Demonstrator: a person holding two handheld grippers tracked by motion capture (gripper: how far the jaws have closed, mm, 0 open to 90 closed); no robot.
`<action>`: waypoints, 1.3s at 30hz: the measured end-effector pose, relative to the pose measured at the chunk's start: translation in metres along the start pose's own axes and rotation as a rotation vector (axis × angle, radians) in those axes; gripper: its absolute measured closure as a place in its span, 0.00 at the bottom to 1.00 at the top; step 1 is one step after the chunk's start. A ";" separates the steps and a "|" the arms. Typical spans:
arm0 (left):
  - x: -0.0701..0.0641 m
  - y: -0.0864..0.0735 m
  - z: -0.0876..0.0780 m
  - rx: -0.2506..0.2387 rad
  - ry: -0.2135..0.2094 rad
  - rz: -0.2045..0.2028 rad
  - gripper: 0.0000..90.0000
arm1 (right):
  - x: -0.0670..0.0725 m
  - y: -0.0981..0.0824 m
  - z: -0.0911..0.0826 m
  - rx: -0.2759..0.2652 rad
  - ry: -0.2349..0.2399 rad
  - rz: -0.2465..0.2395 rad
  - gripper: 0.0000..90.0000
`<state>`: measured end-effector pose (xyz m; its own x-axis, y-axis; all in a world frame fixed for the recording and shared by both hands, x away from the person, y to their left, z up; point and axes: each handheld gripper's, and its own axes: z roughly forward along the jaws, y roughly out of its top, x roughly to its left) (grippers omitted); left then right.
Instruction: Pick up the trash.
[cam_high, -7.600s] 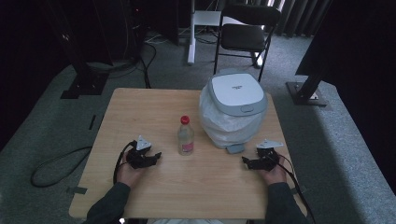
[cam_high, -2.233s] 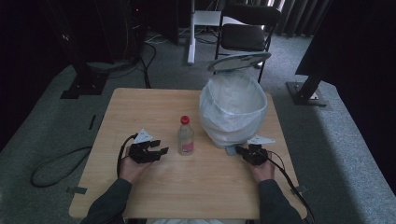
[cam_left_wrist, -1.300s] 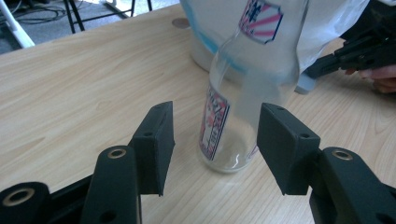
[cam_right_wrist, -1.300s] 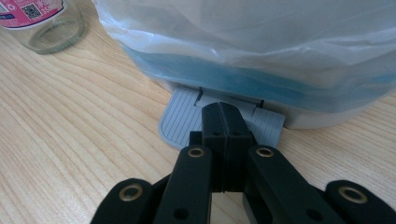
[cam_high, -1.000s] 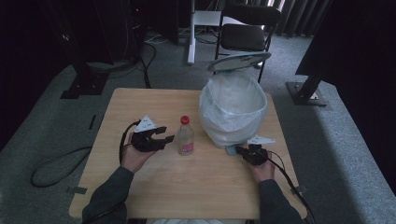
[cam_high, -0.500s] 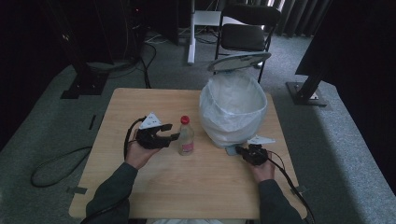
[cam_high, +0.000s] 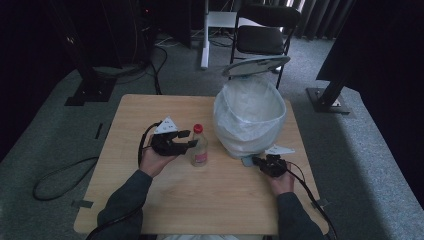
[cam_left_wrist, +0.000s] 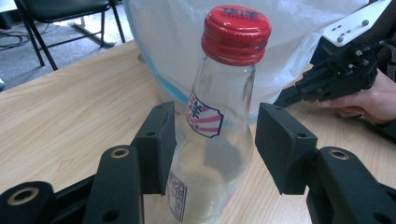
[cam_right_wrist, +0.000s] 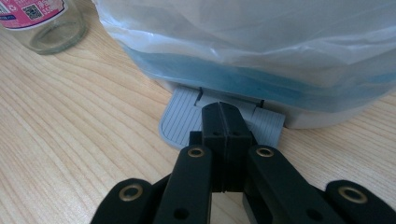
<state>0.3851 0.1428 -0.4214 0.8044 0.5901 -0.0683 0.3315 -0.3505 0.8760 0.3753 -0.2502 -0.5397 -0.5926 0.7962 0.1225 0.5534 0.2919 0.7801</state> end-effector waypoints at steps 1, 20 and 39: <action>0.000 0.000 0.001 -0.001 -0.001 -0.001 0.54 | 0.000 0.000 0.000 0.000 -0.001 0.000 1.00; -0.003 0.015 0.013 -0.013 -0.007 0.002 0.57 | 0.000 0.000 0.000 0.000 0.002 0.002 1.00; -0.003 0.018 0.021 -0.022 -0.004 0.034 0.63 | -0.001 0.000 0.000 -0.001 0.006 0.001 1.00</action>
<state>0.3994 0.1196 -0.4161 0.8170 0.5752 -0.0405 0.2931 -0.3537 0.8883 0.3754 -0.2511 -0.5401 -0.5951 0.7936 0.1269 0.5537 0.2905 0.7804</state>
